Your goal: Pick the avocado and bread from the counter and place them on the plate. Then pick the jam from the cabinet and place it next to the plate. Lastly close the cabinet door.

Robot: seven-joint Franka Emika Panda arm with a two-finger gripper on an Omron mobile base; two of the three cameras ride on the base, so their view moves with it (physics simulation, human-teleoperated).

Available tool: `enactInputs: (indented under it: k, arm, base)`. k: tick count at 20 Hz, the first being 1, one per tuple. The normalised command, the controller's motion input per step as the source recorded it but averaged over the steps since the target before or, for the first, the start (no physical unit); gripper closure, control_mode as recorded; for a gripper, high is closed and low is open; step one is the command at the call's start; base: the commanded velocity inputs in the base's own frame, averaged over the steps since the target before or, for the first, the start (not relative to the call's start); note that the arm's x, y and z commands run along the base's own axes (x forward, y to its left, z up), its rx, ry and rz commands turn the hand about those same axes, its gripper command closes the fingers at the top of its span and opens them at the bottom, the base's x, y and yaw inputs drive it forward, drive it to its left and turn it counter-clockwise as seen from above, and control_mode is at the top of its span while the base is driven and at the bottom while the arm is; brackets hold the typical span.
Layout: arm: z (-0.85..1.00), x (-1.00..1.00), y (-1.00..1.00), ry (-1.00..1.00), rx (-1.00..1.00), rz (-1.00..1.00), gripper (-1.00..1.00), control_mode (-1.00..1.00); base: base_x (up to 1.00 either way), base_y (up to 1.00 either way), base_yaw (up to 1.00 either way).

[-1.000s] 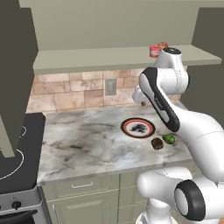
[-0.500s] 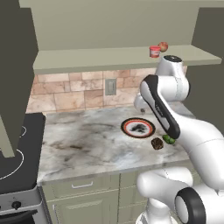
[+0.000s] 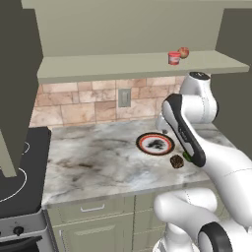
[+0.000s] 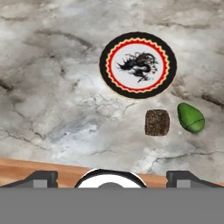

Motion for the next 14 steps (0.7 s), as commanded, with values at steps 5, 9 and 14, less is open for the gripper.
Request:
enactInputs:
  k: [5, 9, 14]
  arm:
    - [-0.19, -0.01, -0.17, 0.0, 0.0, -0.05, -1.0, -1.0]
    - [-0.15, 0.0, -0.08, 0.0, 0.0, -0.05, -1.0, -1.0]
    - [-0.15, 0.0, -0.06, 0.01, 0.0, -0.04, -1.0, -1.0]
  base:
    - [0.0, 0.0, 0.0]
    - [0.0, 0.0, 0.0]
    - [0.0, 0.0, 0.0]
